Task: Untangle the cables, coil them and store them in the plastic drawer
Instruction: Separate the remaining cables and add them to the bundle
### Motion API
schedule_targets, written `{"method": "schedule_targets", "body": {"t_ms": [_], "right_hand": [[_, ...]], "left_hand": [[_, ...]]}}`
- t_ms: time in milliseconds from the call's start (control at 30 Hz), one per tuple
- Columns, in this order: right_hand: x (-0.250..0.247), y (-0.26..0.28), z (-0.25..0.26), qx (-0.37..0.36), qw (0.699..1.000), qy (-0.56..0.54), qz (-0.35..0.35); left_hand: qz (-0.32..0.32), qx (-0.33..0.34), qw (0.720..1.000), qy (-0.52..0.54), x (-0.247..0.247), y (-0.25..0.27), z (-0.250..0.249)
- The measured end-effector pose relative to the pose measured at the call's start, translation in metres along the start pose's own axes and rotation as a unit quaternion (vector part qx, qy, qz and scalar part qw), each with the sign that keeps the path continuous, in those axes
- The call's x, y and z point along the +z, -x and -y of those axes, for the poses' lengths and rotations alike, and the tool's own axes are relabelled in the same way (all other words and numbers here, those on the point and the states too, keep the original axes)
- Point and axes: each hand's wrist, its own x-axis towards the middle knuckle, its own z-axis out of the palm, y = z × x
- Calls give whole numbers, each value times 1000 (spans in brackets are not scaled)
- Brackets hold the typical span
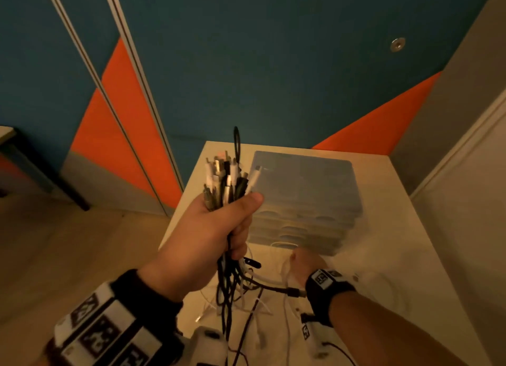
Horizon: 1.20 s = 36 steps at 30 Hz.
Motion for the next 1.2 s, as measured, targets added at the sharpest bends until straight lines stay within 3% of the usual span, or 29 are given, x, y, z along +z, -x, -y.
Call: {"method": "schedule_targets", "body": {"t_ms": [100, 467, 633, 867, 1033, 1200], "right_hand": [[8, -14, -1, 25, 999, 19, 9], [23, -12, -8, -15, 997, 78, -13], [16, -5, -27, -33, 997, 72, 11], [10, 9, -42, -78, 992, 72, -62], [-26, 30, -33, -120, 979, 19, -161], [-92, 68, -29, -129, 976, -38, -169]], "left_hand": [[-8, -19, 1000, 3, -4, 0, 7], [8, -16, 999, -33, -9, -1, 9], [15, -13, 999, -44, -8, -2, 15], [2, -22, 999, -45, -5, 0, 23], [-8, -21, 998, -52, -7, -4, 24], [-22, -25, 998, -46, -4, -9, 27]]}}
